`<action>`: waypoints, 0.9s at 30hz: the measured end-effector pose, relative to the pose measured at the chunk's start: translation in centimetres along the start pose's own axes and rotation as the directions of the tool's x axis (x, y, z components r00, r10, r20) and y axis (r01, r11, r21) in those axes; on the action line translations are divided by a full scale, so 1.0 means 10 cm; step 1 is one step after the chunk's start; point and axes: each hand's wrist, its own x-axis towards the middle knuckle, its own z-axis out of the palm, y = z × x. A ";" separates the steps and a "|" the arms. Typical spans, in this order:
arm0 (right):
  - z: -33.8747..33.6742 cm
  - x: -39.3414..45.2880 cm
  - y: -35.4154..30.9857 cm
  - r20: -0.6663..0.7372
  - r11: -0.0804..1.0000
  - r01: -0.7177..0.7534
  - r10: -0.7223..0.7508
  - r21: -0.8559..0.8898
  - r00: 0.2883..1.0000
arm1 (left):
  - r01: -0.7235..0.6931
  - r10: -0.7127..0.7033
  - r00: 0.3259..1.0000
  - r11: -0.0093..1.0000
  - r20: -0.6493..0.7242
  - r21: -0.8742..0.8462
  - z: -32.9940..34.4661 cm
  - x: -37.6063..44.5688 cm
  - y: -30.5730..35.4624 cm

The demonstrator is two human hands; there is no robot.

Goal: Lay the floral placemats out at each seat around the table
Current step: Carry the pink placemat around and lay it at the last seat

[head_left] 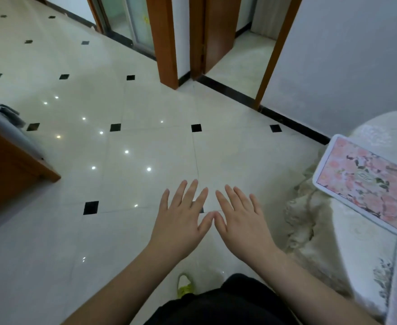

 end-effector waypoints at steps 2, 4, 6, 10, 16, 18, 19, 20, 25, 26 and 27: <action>-0.01 0.12 0.03 0.008 0.999 -0.034 0.034 0.008 0.999 | -0.042 0.041 0.999 0.999 0.008 0.006 -0.03 0.20 -0.02; -0.06 0.27 0.11 -0.008 0.996 -0.090 0.090 0.018 0.996 | -0.060 0.060 0.998 0.998 0.003 0.004 -0.06 0.44 -0.04; -0.11 0.41 0.24 -0.022 0.991 -0.131 0.131 0.026 0.991 | -0.087 0.087 0.996 0.996 0.011 0.012 -0.08 0.69 -0.04; -0.13 0.75 0.55 -0.041 0.981 -0.187 0.189 0.048 0.981 | -0.127 0.127 0.992 0.992 0.026 0.009 -0.07 1.27 0.05; -0.24 1.30 1.14 -0.077 0.956 -0.266 0.277 0.121 0.958 | -0.182 0.179 0.981 0.983 0.079 0.037 -0.07 2.07 0.30; -0.33 1.47 1.36 -0.082 0.950 -0.288 0.298 0.120 0.951 | -0.196 0.192 0.978 0.980 0.085 0.040 -0.11 2.38 0.40; -0.37 1.53 1.47 -0.076 0.948 -0.297 0.307 0.118 0.949 | -0.203 0.199 0.976 0.978 0.091 0.042 -0.12 2.51 0.47; -0.40 1.58 1.57 -0.073 0.945 -0.304 0.313 0.122 0.947 | -0.207 0.202 0.975 0.977 0.094 0.044 -0.13 2.61 0.55; -0.56 1.80 1.97 -0.074 0.931 -0.341 0.352 0.130 0.933 | -0.279 0.275 0.956 0.960 0.105 0.017 -0.14 3.06 0.87; -0.58 1.85 2.04 -0.075 0.926 -0.352 0.364 0.135 0.928 | -0.301 0.297 0.950 0.953 0.098 0.025 -0.15 3.16 0.90; -0.60 1.89 2.11 -0.083 0.919 -0.367 0.381 0.141 0.921 | -0.322 0.318 0.944 0.946 0.084 0.032 -0.18 3.27 0.93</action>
